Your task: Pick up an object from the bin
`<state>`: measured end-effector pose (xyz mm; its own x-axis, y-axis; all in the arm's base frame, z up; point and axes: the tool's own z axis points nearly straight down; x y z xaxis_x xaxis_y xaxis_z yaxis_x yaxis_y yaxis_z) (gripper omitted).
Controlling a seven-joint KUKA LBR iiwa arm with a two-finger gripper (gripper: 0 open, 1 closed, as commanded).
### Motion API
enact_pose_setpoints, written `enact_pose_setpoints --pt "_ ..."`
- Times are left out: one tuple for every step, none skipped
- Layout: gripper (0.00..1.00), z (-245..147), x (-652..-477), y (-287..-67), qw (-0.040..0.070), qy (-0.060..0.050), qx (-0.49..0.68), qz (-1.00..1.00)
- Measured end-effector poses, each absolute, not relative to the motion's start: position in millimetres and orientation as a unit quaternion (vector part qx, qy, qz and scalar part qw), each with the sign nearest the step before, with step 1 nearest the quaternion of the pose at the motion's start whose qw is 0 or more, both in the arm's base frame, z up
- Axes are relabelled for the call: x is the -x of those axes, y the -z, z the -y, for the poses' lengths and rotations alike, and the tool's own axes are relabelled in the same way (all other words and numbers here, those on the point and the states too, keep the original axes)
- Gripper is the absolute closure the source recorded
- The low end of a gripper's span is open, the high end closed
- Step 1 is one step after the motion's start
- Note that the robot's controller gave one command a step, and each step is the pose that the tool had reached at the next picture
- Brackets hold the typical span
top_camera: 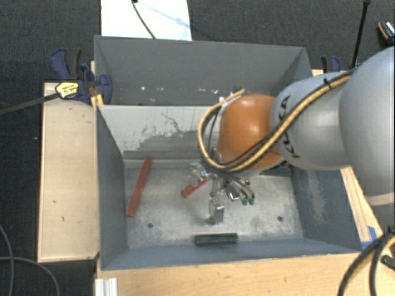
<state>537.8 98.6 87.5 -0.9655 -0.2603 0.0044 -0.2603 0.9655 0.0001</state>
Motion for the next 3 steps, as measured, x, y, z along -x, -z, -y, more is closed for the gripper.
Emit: enact_pose_setpoints --pt "0.00 -94 -589.0 -70 -0.003 0.000 -0.130 0.991" --pt "1.00 -94 -587.5 -71 -0.002 0.001 -0.129 0.992" --pt "1.00 -133 -572.2 -208 -0.005 0.000 -0.253 0.967"
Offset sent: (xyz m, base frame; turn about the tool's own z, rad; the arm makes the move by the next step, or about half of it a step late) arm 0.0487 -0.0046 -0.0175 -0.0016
